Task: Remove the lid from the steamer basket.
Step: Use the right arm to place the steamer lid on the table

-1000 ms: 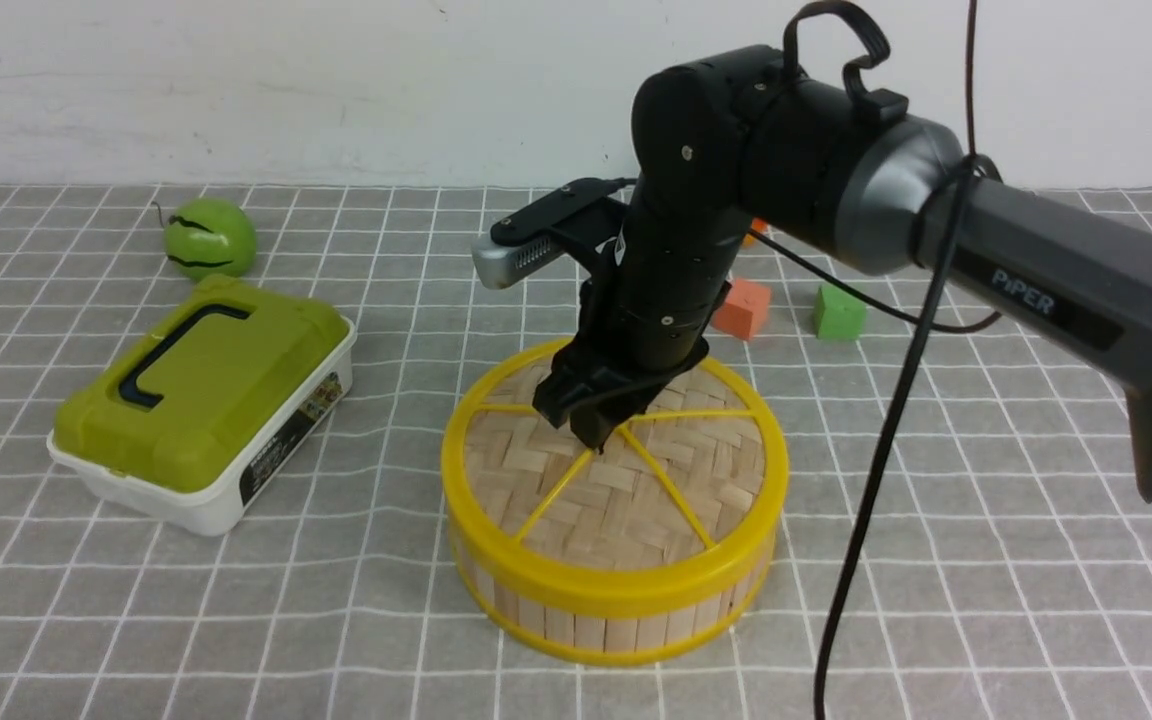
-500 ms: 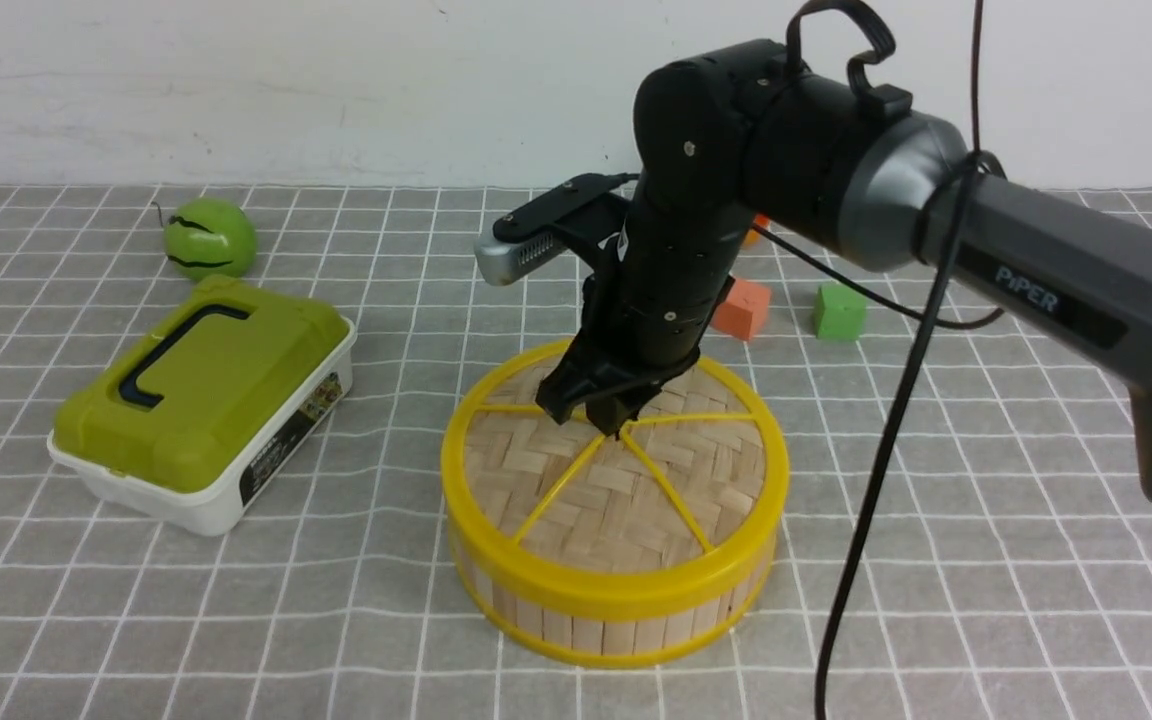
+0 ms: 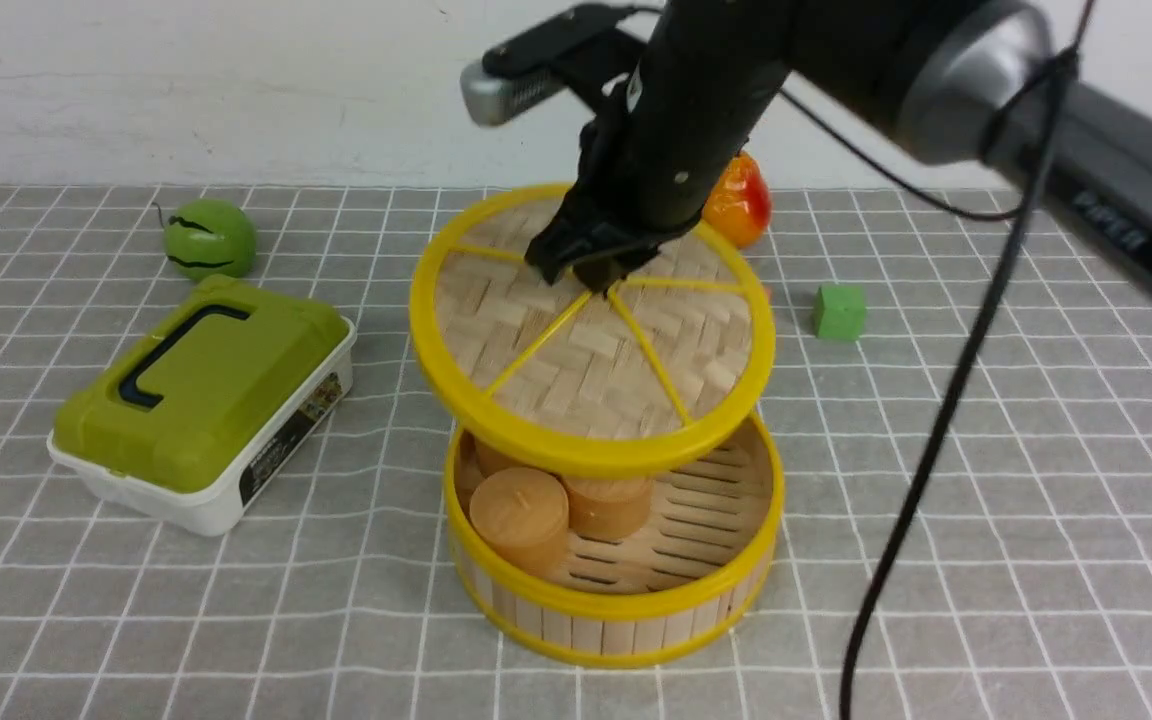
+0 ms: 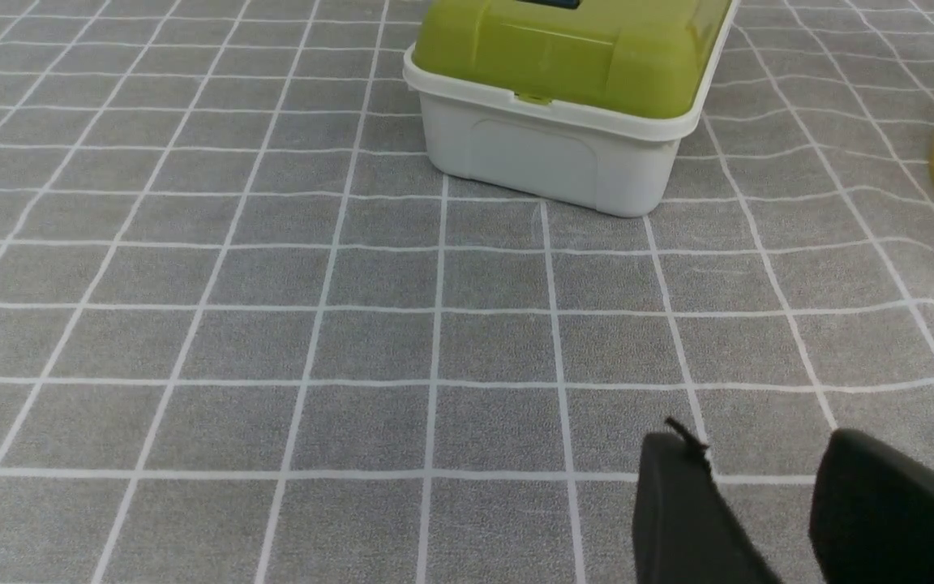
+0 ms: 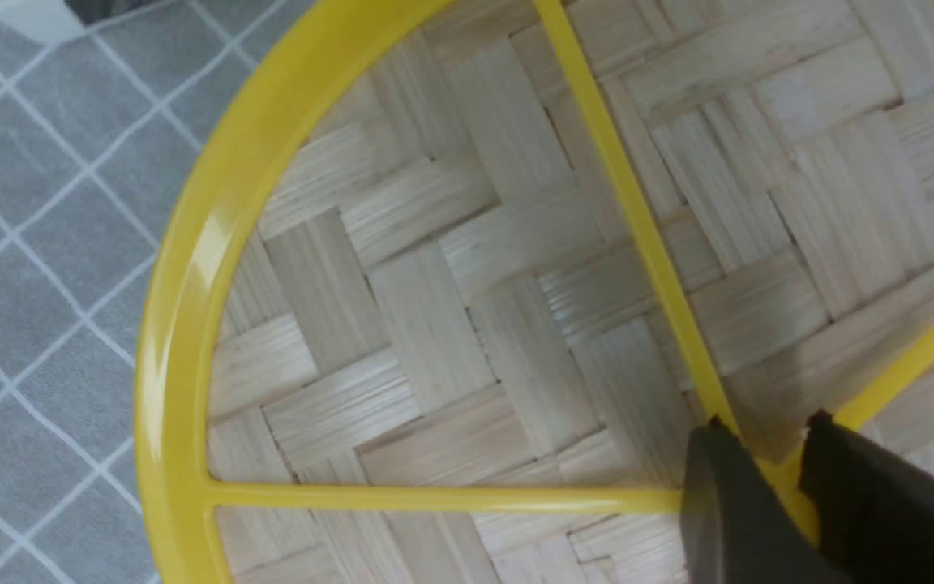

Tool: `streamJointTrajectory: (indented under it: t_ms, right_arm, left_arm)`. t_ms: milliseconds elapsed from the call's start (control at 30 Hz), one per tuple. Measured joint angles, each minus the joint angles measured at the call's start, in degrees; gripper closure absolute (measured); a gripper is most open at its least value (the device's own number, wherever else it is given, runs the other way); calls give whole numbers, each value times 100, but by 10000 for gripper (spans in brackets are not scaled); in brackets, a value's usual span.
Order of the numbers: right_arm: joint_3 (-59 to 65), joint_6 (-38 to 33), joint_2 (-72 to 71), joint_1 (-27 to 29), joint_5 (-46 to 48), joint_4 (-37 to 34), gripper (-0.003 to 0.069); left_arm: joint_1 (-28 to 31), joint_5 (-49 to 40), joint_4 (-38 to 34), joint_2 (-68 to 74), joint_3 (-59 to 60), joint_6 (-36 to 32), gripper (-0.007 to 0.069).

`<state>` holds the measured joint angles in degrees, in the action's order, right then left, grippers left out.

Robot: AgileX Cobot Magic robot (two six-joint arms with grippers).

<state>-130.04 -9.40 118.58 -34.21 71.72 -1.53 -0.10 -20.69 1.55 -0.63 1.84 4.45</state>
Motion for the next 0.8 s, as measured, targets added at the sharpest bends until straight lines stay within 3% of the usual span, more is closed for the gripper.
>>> streamJointTrajectory:
  t_ms: [200, 433, 600, 800]
  right_arm:
    - [1086, 97, -1330, 243, -6, 526, 579]
    - [3716, 622, -2620, 1398, -89, 774, 579]
    - [5107, 1015, -2582, 2070, -1331, 736, 579]
    - [5620, 1315, -2113, 2412, -2315, 729, 579]
  left_arm:
    - [0, 0, 0, 0, 0, 0, 386]
    - [0, 0, 0, 0, 0, 0, 386]
    - [0, 0, 0, 0, 0, 0, 386]
    - [0, 0, 0, 0, 0, 0, 386]
